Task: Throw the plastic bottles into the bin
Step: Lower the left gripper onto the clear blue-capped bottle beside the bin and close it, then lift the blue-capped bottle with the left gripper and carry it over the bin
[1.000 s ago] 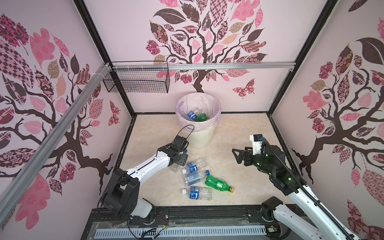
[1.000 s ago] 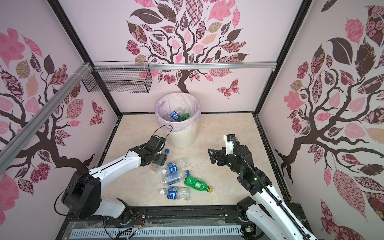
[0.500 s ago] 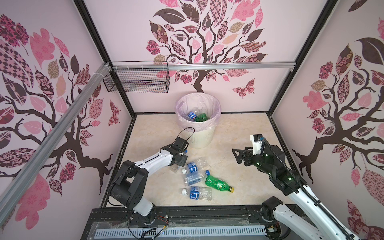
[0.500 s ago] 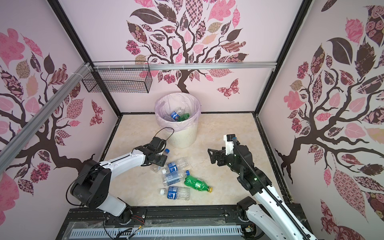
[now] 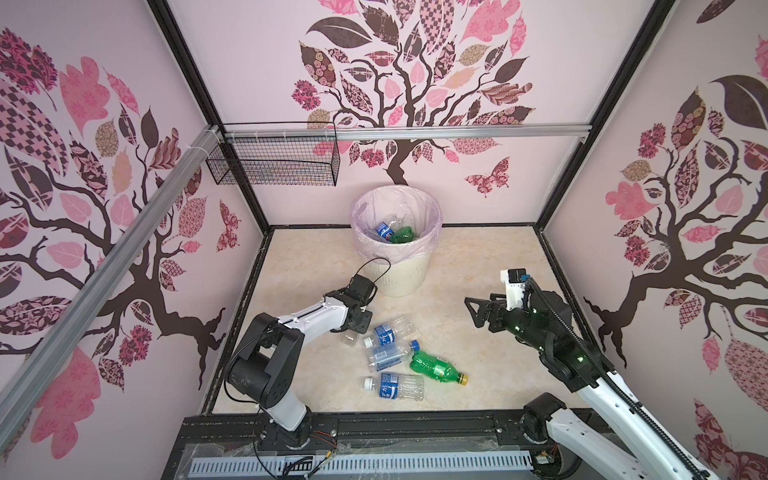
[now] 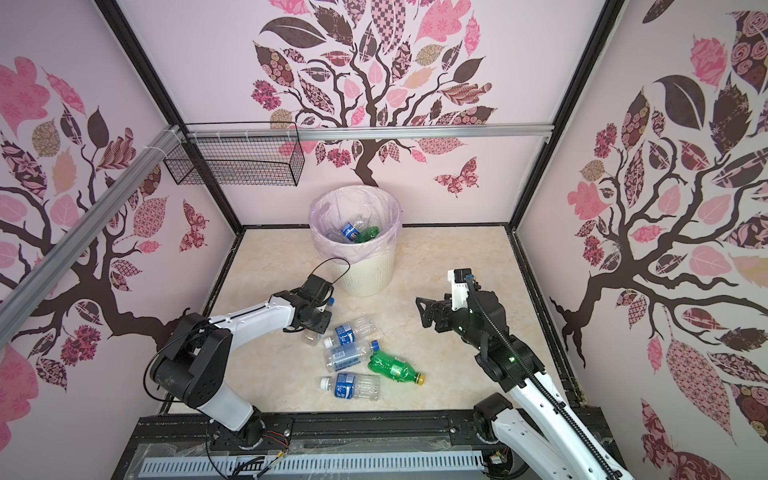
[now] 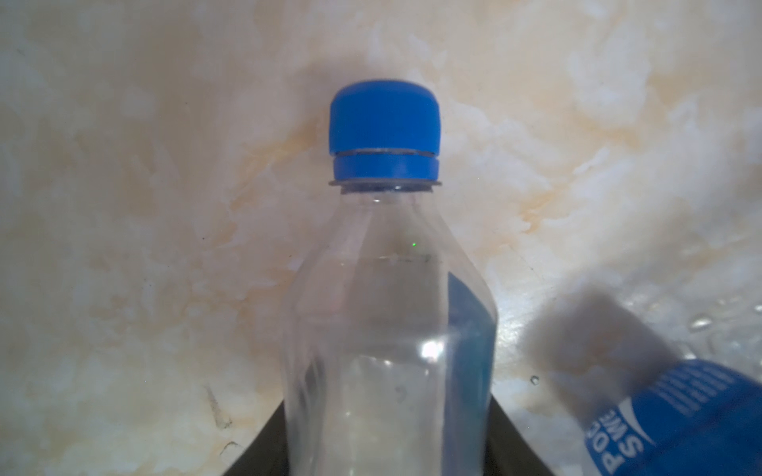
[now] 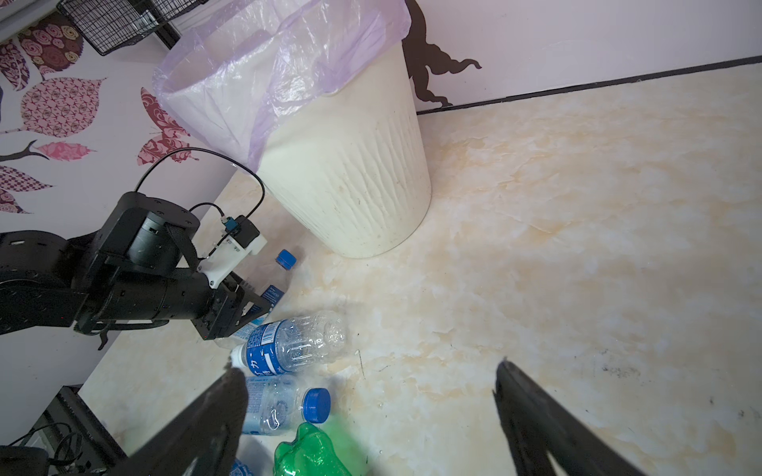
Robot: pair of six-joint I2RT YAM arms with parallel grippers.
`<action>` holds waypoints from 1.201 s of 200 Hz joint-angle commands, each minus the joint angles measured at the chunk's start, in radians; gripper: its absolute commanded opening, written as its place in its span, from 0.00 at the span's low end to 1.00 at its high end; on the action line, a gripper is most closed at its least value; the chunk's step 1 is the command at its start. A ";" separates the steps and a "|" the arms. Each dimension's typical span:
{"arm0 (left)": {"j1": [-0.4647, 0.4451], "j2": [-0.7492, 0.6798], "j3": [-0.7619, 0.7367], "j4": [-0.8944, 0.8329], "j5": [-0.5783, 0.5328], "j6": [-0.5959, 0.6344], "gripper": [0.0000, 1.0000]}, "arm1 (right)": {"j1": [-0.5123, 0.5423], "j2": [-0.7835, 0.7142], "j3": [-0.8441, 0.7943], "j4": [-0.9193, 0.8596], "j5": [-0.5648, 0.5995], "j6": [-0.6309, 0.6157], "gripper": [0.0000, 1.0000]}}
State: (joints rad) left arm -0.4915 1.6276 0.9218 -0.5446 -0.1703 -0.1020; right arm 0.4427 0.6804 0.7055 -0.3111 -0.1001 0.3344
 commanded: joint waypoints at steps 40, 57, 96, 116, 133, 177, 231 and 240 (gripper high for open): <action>0.004 -0.116 0.021 -0.100 -0.039 -0.019 0.42 | -0.002 -0.007 -0.003 -0.003 0.010 0.000 0.96; 0.004 -0.173 0.030 -0.131 -0.042 -0.012 0.42 | -0.002 -0.007 -0.002 -0.003 0.013 0.000 0.96; 0.008 -0.305 0.040 -0.196 -0.048 0.020 0.42 | -0.002 -0.003 -0.004 -0.002 0.017 0.000 0.96; 0.015 -0.397 0.034 -0.221 -0.049 0.034 0.42 | -0.002 0.000 -0.006 0.001 0.023 0.002 0.96; 0.020 -0.497 0.022 -0.218 -0.048 0.041 0.42 | -0.002 0.004 -0.006 0.001 0.022 0.003 0.96; 0.034 -0.769 -0.015 -0.153 -0.031 0.057 0.47 | -0.002 0.006 0.003 -0.017 0.034 -0.002 0.96; 0.036 -1.048 -0.043 -0.071 -0.052 0.013 0.47 | -0.002 0.002 0.009 -0.066 0.075 -0.008 0.96; 0.036 -1.105 -0.049 -0.062 -0.049 0.013 0.47 | -0.002 0.005 0.007 -0.072 0.082 -0.009 0.95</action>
State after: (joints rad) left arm -0.4587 0.6434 0.9073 -0.6701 -0.2173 -0.0689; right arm 0.4427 0.6872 0.7055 -0.3412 -0.0521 0.3336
